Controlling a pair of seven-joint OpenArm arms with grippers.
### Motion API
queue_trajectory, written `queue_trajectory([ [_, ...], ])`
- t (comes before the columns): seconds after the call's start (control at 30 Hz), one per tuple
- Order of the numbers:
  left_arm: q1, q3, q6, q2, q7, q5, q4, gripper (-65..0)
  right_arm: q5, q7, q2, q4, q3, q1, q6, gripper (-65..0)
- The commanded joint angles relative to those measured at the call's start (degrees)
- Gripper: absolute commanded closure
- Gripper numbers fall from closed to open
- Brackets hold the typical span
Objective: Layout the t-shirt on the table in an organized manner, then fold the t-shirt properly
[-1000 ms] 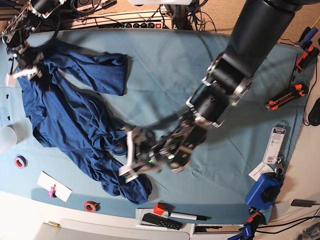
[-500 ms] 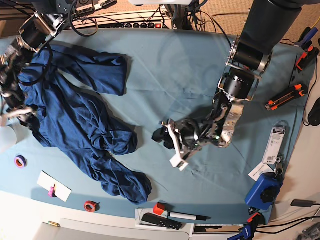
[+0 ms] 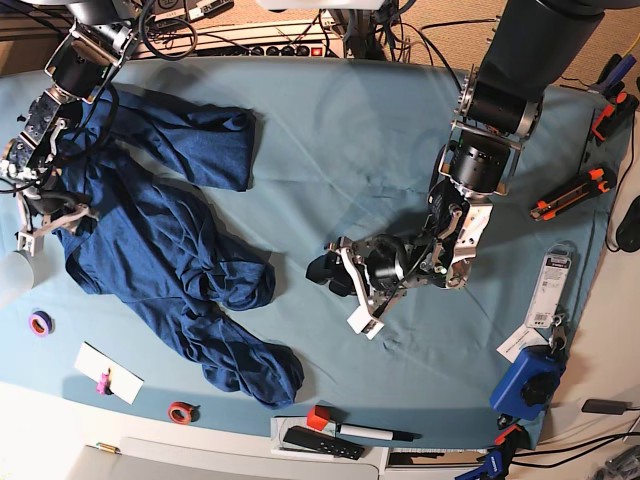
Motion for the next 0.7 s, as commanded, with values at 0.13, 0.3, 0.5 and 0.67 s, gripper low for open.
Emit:
queue_trajectory([
  [0.13,-1.88,-0.26,-0.46,0.28,-1.2,-2.64,0.87,-32.4,0.24,4.57,1.01,-5.88,0.07,0.83,-1.09,-29.2],
  [0.3,-1.88,-0.26,-0.46,0.33,-1.11,-2.67,0.87,-32.4,0.26,4.7,2.29,-6.1,0.24,1.01,-1.05,-0.3],
  [0.5,-1.88,-0.26,-0.46,0.28,-1.27,-2.64,0.87,-32.4,0.22,2.4,7.34,-3.39,0.24,1.01,-1.51,0.0],
  [0.67,-1.88,-0.26,-0.46,0.33,-1.27,-2.67,0.87,-32.4,-1.44,-0.09,11.21,-3.37,0.24,0.96,-1.79,0.0],
])
